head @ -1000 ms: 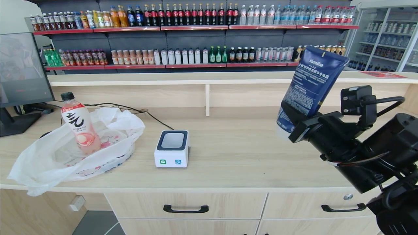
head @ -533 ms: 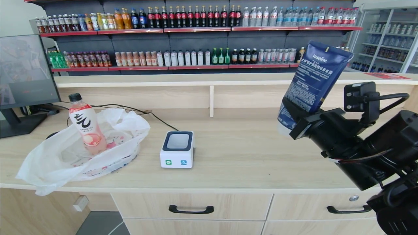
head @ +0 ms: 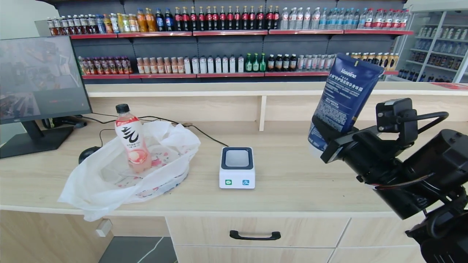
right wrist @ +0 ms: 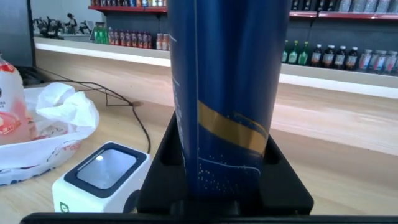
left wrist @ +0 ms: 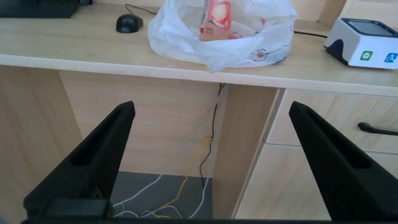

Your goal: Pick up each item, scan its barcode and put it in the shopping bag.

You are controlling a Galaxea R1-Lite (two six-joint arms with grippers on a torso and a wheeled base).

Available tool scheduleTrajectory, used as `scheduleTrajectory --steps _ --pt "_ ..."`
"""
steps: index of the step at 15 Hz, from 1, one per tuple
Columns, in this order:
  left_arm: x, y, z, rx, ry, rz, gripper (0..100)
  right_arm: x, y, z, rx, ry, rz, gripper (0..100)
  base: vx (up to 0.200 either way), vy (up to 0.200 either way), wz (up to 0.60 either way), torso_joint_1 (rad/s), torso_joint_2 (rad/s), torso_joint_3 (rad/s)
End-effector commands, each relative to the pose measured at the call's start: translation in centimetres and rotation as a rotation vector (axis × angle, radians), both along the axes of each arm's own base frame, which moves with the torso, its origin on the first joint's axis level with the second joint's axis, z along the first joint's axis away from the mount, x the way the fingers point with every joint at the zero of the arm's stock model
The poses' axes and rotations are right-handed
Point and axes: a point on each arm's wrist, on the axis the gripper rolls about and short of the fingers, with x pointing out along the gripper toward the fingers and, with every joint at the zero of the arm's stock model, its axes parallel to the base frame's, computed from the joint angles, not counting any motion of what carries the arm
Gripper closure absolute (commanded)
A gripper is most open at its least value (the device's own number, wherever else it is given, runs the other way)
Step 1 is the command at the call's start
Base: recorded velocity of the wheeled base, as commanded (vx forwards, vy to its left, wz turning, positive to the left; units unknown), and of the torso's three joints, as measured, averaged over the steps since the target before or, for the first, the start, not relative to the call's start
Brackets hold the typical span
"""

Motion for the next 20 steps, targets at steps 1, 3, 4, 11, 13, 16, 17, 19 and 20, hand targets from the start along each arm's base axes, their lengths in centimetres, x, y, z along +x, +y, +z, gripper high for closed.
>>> scheduleTrajectory --steps 1,3,4,11,13,16,17,19,20 --pt "0.0 0.0 0.0 0.0 0.001 0.0 0 0.1 0.3 -0.5 -0.008 0.015 0.009 100 0.0 0.2 0.0 0.002 0.0 0.002" --pt "0.0 0.0 0.0 0.0 0.001 0.002 0 -0.1 0.6 -0.4 -0.012 0.01 0.019 100 0.0 0.2 0.0 0.005 0.0 0.002" --pt "0.0 0.0 0.0 -0.001 0.001 -0.001 0 0.1 0.7 -0.3 -0.013 0.002 0.018 100 0.0 0.2 0.0 0.007 0.0 -0.007" --pt "0.0 0.0 0.0 0.002 -0.001 -0.001 0 0.5 1.5 -1.5 -0.055 0.029 0.028 100 0.0 0.086 0.0 0.002 0.0 0.0" --pt "0.0 0.0 0.0 0.002 -0.001 -0.001 0 0.4 1.4 -1.7 -0.064 0.035 0.027 100 0.0 0.0 0.0 0.0 0.0 0.0" --pt "0.0 0.0 0.0 0.002 -0.001 -0.001 0 -0.2 2.2 -1.7 -0.088 0.026 0.056 100 0.0 0.0 0.0 0.0 0.0 0.0" --pt "0.0 0.0 0.0 0.002 -0.001 -0.001 0 0.0 2.4 -1.5 -0.119 -0.002 0.056 100 0.0 0.0 0.0 0.0 0.0 0.0" --pt "0.0 0.0 0.0 0.002 -0.001 -0.001 0 0.4 2.5 -1.7 -0.225 -0.056 0.079 100 0.0 0.0 0.0 0.0 0.0 0.0" --pt "0.0 0.0 0.0 0.002 -0.001 -0.001 0 0.5 2.3 -1.9 -0.292 -0.087 0.092 100 0.0 0.0 0.0 0.0 0.0 0.0"
